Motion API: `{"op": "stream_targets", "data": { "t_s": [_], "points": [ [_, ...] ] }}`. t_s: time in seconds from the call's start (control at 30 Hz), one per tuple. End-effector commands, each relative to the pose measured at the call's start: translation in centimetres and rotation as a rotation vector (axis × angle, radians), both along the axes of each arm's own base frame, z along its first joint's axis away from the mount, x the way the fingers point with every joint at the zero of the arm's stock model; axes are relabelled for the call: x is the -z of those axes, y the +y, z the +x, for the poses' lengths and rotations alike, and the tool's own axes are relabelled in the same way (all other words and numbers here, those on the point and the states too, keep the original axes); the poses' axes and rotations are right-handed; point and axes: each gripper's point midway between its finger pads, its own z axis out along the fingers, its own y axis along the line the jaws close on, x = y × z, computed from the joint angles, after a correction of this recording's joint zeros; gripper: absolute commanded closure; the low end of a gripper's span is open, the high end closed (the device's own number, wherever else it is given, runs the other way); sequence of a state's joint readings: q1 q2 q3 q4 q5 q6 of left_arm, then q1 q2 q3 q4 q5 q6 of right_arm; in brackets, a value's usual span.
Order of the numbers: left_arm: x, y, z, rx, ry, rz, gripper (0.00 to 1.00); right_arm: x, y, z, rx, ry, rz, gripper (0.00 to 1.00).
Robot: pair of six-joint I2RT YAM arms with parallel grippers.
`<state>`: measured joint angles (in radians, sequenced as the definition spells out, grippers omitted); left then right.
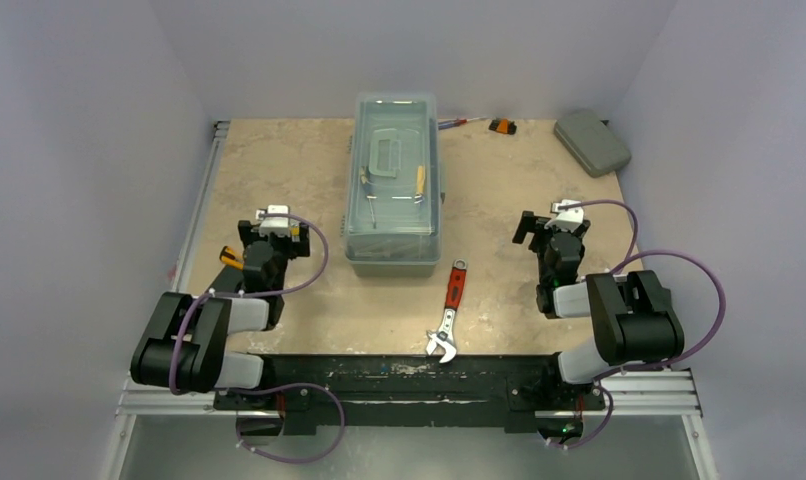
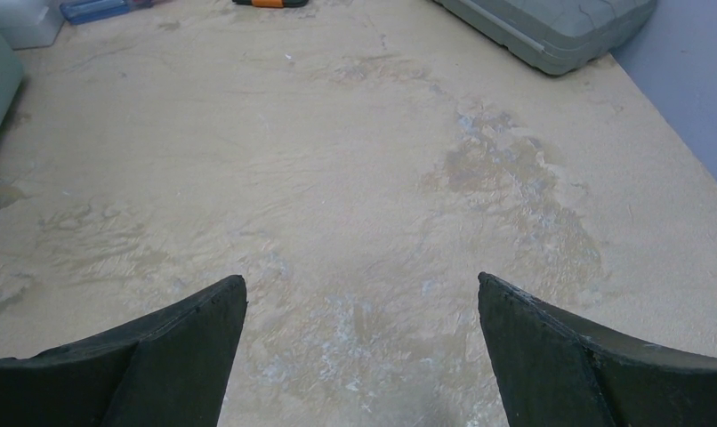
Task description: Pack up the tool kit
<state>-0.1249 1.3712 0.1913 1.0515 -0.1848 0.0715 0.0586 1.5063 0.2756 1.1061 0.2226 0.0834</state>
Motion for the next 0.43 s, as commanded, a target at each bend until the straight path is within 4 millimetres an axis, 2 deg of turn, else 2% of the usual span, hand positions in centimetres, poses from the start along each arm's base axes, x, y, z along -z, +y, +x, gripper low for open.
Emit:
{"op": "stream_targets", "data": {
  "t_s": [0.0, 0.4],
  "points": [
    [-2.68, 1.83, 1.78, -0.126, -0.055, -0.048, 0.00, -1.53, -0.32, 0.75, 0.017, -0.045, -0.020, 0.01],
    [-2.59, 1.91, 1.93, -0.121, -0.044, -0.056, 0.00, -1.55, -0.28, 0.77, 0.016, -0.045, -0.021, 0.01]
  ]
}}
